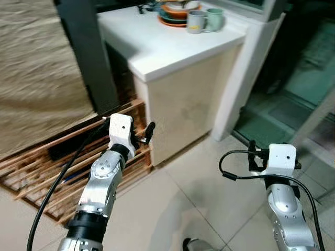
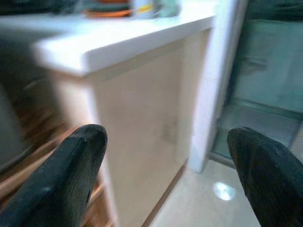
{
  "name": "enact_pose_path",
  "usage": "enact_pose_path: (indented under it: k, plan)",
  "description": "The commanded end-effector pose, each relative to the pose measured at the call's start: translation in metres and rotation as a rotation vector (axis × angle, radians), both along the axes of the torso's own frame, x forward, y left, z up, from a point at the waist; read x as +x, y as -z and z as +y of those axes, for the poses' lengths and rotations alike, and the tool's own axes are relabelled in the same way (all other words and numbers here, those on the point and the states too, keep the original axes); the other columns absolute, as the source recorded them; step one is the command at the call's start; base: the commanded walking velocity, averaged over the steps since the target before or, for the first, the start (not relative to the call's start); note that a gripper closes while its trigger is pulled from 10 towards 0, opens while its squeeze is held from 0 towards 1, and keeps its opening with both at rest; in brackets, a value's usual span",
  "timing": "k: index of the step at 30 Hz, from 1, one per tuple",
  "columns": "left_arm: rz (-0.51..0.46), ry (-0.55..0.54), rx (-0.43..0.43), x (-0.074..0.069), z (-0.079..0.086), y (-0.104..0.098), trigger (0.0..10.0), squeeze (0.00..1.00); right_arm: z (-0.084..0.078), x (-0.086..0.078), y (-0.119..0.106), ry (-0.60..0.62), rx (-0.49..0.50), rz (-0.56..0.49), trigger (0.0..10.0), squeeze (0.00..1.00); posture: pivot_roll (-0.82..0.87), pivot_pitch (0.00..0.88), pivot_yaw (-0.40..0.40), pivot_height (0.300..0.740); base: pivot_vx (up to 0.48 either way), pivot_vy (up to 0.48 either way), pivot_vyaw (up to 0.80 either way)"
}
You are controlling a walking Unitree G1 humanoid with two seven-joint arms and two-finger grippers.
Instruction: Restocking fridge
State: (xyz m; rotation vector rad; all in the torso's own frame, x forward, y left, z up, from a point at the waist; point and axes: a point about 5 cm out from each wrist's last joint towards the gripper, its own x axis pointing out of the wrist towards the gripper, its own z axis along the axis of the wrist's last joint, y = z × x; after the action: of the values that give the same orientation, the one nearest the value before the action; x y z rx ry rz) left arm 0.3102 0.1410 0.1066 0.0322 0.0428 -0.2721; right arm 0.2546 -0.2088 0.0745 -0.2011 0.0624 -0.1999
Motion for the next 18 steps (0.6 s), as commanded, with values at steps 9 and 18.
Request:
enact_pose_path:
  k: [9,18]
  plan:
    - [0.005,0.058,-0.016,0.006,-0.011,-0.004,10.0,0.00,-0.002,0.002,-0.001,0.001,0.017,-0.001,10.0,1.00,-0.22,0.000,0.054,0.727,0.480,0.000,-0.73]
    - [0.072,0.057,0.002,0.000,-0.008,0.011,10.0,0.00,0.000,0.001,0.007,-0.022,0.028,0.035,10.0,1.00,-0.22,0.000,0.047,0.727,0.480,0.000,-0.72]
